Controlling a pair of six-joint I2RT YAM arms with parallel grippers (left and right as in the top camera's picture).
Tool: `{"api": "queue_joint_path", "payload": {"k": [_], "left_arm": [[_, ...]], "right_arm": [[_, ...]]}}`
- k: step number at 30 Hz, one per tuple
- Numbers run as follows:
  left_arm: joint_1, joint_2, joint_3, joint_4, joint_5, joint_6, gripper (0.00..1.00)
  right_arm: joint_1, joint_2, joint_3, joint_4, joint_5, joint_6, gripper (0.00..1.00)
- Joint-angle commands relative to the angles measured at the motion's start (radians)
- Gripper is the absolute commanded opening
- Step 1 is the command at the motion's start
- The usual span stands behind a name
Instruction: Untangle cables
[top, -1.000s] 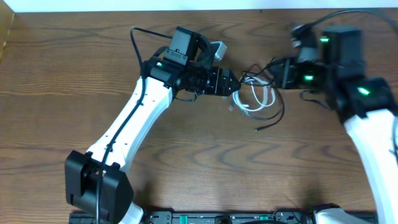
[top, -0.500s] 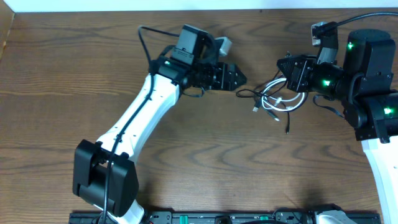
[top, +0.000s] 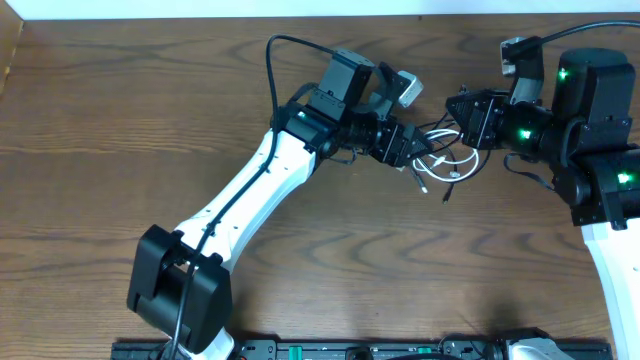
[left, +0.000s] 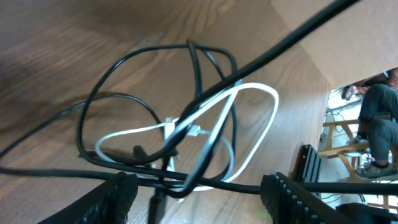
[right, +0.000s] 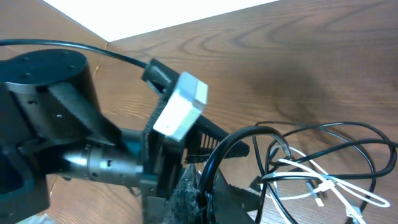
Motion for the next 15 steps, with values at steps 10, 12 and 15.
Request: {"api": "queue_joint_path", "payload": {"k": [10,12,15], "left_arm": [[-0.053,0.127,0.005,0.101,-0.03,-0.037,0.68],[-0.055,0.141,0.005,0.111,-0.047,-0.056,0.65],[-0.055,0.163,0.005,0.118,-0.063,-0.074,0.48]], "right_arm": [[-0.01,-0.004,0.009,-0.008,-0.01,0.009,0.01],[-0.011,-0.004,0.009,-0.013,-0.01,0.009,0.01],[-0.011,-0.004,0.009,-0.019,-0.006,0.001,0.01]]}}
